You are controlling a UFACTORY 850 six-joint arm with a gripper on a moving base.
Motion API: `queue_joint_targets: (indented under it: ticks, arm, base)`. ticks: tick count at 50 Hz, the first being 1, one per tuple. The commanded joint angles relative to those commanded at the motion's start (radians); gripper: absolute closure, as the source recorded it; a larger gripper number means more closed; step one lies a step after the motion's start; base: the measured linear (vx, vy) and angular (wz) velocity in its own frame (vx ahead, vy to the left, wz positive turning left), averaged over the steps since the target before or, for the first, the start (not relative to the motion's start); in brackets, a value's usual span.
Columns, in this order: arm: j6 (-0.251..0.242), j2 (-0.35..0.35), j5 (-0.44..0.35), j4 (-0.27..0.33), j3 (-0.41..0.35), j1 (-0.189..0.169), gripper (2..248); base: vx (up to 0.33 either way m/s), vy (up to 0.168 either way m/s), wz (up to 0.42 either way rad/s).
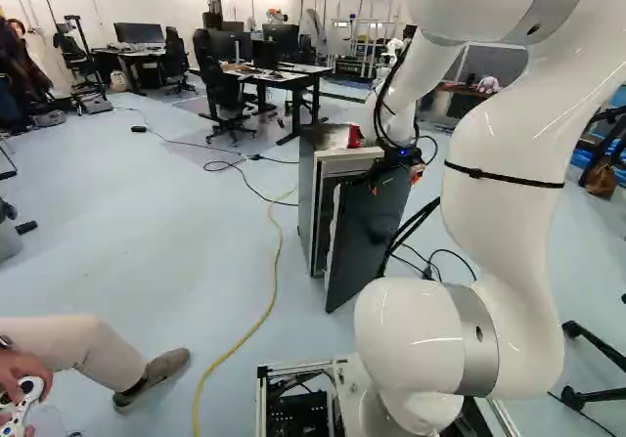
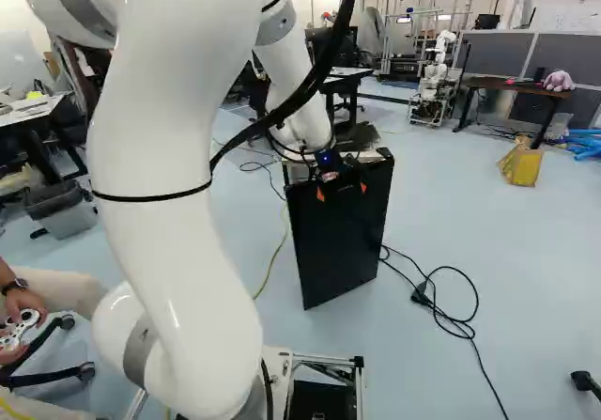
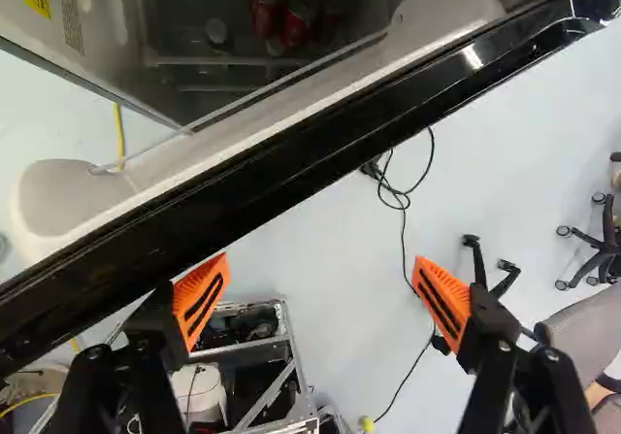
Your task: Grab a drink from the fridge
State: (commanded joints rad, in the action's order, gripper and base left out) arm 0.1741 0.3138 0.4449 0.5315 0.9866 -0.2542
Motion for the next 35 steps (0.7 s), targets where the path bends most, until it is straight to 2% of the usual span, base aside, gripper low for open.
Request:
queue_joint_targets:
  ticks: [35]
  arm:
    - [0.000, 0.064, 0.000, 0.000, 0.083, 0.032, 3]
  base:
    - [0.000, 0.000, 0.000]
